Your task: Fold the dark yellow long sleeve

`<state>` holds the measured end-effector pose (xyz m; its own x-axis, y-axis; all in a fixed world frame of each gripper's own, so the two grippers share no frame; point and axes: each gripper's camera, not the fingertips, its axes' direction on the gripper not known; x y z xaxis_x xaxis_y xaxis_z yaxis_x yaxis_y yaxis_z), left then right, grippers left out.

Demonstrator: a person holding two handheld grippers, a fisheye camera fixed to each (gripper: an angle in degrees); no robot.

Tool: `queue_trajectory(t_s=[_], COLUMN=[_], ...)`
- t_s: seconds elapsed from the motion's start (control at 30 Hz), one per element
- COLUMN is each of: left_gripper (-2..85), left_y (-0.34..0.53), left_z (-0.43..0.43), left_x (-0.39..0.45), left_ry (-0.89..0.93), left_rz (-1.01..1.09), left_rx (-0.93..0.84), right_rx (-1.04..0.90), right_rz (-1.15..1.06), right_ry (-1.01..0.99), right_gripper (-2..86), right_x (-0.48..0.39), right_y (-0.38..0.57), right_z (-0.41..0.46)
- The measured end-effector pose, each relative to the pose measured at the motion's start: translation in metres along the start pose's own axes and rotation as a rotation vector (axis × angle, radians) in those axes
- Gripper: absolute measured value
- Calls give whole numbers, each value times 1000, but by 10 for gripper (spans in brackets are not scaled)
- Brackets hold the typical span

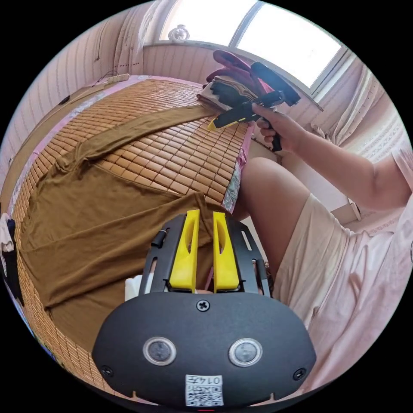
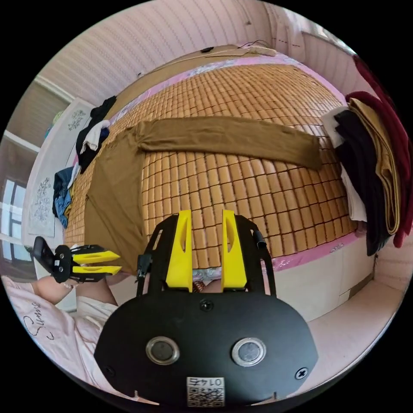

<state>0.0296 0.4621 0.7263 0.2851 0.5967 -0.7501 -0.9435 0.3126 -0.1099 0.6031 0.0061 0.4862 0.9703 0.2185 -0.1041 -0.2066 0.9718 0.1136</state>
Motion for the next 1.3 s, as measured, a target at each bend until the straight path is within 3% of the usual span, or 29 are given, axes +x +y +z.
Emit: queue_trajectory(t_s=[0.17,0.4,0.63,0.9,1.3], left_gripper=[71,74,75,109,105], left_y=[-60,-132,-207,-286,-354], left_z=[13,25,56,107,164], left_x=[-32,-50,-63,-71,-85], left_ry=[-41,-83,-56,-88,-182], left_rz=[10,64,75,57,-22], left_rx=[-26,-21,-15,-17,-200], right_rx=[286,348,445,370,331], right_rz=[323,482,378,307,208], right_ry=[148,244,277,171,79], right_gripper=[142,36,27,119,33], right_x=[80,128,143,168,190], right_y=[15,30,62,55,44], right_z=[-1,25,24,37,38])
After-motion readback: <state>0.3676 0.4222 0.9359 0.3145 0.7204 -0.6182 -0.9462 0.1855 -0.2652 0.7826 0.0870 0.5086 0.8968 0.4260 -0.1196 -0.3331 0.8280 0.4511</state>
